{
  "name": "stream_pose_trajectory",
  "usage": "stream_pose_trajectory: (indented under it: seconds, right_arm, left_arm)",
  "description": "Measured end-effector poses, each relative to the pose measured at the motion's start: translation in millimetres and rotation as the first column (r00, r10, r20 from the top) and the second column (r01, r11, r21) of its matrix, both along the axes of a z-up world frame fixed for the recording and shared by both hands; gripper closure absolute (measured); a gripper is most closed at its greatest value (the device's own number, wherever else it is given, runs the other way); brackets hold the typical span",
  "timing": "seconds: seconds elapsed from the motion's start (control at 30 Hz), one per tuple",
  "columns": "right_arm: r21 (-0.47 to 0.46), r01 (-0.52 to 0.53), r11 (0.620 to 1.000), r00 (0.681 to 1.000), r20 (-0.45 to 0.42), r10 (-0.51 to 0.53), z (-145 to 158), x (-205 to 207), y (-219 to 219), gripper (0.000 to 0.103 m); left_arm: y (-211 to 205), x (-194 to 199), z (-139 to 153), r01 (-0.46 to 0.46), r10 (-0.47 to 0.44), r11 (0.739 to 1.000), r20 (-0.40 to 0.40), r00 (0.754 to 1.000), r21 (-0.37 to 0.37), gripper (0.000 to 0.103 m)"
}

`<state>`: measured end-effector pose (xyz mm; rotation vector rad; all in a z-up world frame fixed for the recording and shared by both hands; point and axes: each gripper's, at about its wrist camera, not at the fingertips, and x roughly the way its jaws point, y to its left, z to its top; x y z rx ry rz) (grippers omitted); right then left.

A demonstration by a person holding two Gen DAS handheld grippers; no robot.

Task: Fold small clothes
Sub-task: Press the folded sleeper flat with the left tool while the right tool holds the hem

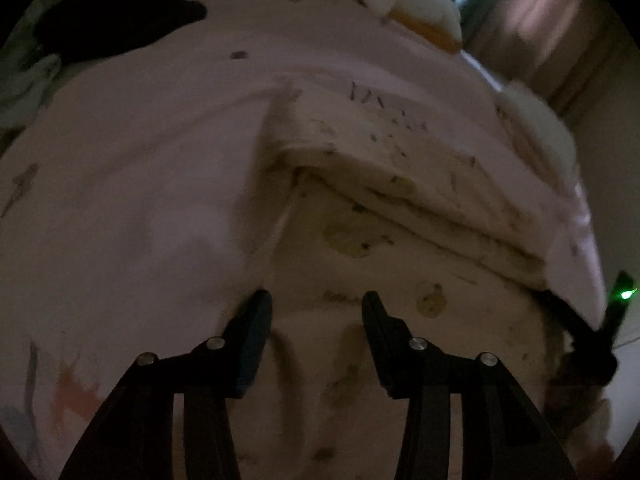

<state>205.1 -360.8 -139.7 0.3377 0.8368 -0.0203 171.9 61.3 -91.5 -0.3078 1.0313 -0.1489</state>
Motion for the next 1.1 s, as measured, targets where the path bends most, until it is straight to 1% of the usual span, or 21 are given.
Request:
stream_pose_trajectory:
  seconds: [0.07,0.13,0.17,0.2,0.27,0.3,0.4,0.5,0.57,0.63,0.73,0.83,0.9,0.93,1.0,1.1]
  right_arm:
    - [-0.059,-0.012,0.998,1.0,-0.016,0.011,2,-4,8,0.072]
    - [-0.103,-0.03,0.994,0.999,-0.03,0.027,4,-12,15,0.069]
    - [-0.124,-0.038,0.992,0.999,-0.036,0.033,4,-17,18,0.069]
    - [-0.146,-0.044,0.988,0.998,-0.04,0.039,5,-22,22,0.069]
    - [-0.177,-0.052,0.983,0.998,-0.054,0.043,7,-35,27,0.067]
    - [-0.179,-0.057,0.982,0.997,-0.063,0.046,7,-42,29,0.064]
    - [-0.152,-0.088,0.984,0.992,-0.098,0.074,12,-66,30,0.057]
    - [-0.11,-0.12,0.987,0.986,-0.133,0.105,15,-91,28,0.054]
    - [-0.074,-0.125,0.989,0.982,-0.149,0.113,16,-110,26,0.052]
    - [-0.035,-0.138,0.99,0.978,-0.161,0.13,16,-131,28,0.048]
    - [-0.058,-0.155,0.986,0.978,-0.149,0.145,15,-163,35,0.048]
    - [-0.061,-0.15,0.987,0.981,-0.131,0.141,14,-189,41,0.045]
    - [-0.036,-0.13,0.991,0.984,-0.124,0.124,14,-197,39,0.044]
    - [-0.01,-0.114,0.993,0.986,-0.121,0.112,14,-204,38,0.044]
    - [0.021,-0.103,0.994,0.987,-0.123,0.105,15,-208,36,0.043]
    - [0.055,-0.101,0.993,0.986,-0.131,0.107,17,-211,39,0.043]
  left_arm:
    - [5,-7,-2,-0.011,0.012,0.999,-0.02,1.0,0.04,0.057]
    - [6,-16,0,0.028,-0.027,0.998,-0.013,1.0,0.051,0.057]
    - [7,-21,1,0.036,-0.036,0.997,-0.01,0.999,0.071,0.057]
    - [5,-29,2,0.043,-0.043,0.993,-0.011,0.999,0.113,0.057]
    - [5,-38,1,0.065,-0.063,0.985,-0.017,0.998,0.158,0.056]
    - [6,-44,0,0.076,-0.072,0.98,-0.028,0.997,0.183,0.056]
    - [21,-67,-2,0.125,-0.121,0.978,-0.034,0.992,0.166,0.056]
    - [33,-81,-1,0.129,-0.124,0.984,-0.049,0.991,0.123,0.056]
    - [36,-89,0,0.128,-0.122,0.984,-0.051,0.991,0.124,0.056]
    - [38,-95,-2,0.123,-0.119,0.985,-0.041,0.992,0.123,0.056]
    - [37,-108,-5,0.12,-0.118,0.982,-0.022,0.993,0.145,0.056]
    - [30,-116,-6,0.131,-0.133,0.97,-0.005,0.991,0.203,0.056]
    - [28,-120,-7,0.138,-0.141,0.965,-0.001,0.99,0.221,0.055]
    - [28,-120,-7,0.141,-0.144,0.965,-0.001,0.99,0.221,0.054]
    - [32,-125,-7,0.147,-0.148,0.969,-0.01,0.989,0.198,0.052]
    - [40,-133,-6,0.157,-0.156,0.974,-0.019,0.988,0.164,0.052]
